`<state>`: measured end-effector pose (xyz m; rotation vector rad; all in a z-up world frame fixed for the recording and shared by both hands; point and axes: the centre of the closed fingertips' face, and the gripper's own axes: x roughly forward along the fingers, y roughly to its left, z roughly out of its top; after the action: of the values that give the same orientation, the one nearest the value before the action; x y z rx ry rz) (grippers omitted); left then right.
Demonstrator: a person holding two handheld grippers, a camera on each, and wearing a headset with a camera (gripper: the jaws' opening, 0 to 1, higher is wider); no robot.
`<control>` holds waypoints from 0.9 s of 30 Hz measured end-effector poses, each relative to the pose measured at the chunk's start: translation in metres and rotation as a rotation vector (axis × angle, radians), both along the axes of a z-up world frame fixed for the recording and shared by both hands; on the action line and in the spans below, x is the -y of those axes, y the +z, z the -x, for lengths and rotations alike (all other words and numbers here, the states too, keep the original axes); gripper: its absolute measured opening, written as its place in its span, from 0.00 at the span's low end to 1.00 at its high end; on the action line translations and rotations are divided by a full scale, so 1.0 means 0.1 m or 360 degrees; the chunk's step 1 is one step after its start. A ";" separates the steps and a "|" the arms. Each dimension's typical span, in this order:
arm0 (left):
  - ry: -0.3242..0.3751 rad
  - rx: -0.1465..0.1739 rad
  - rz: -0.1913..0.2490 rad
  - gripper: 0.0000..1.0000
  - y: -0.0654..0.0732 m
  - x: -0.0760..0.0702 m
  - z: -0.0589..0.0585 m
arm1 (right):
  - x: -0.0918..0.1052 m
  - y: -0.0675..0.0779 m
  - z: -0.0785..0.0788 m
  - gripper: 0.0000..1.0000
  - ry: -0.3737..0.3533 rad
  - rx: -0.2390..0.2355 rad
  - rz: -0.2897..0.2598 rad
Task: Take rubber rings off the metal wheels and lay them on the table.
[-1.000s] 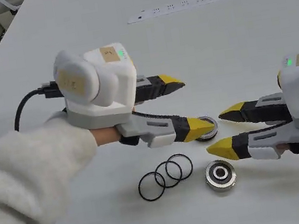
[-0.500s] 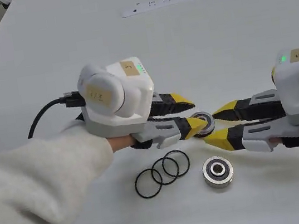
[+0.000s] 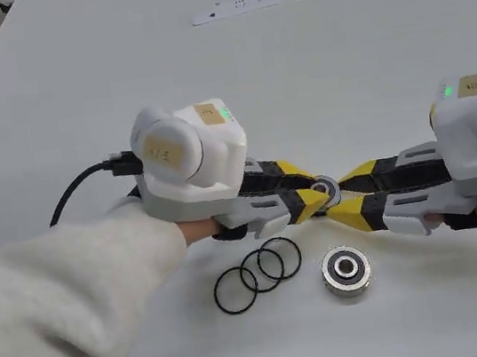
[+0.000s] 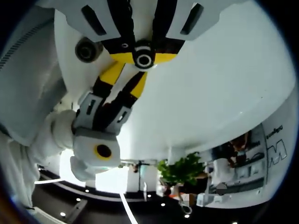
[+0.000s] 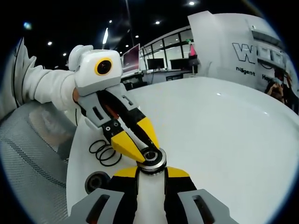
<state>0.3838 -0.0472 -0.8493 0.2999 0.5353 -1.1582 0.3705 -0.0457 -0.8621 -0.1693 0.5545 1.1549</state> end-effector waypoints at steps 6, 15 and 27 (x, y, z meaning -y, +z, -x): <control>0.0028 -0.0010 0.0023 0.14 -0.01 0.00 -0.01 | 0.09 0.00 -0.02 0.00 -0.0019 0.0004 0.0027; 0.0042 0.0006 0.0013 0.13 -0.01 0.00 0.00 | 0.09 -0.02 -0.01 0.00 -0.0107 -0.0091 0.0029; 0.0014 0.0061 -0.0021 0.13 -0.01 0.01 0.04 | 0.15 0.03 -0.12 0.00 -0.0335 -0.0205 -0.0066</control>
<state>0.3803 -0.0478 -0.8503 0.3301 0.5103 -1.1386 0.3827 -0.0602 -0.8593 0.0000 0.6460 0.9757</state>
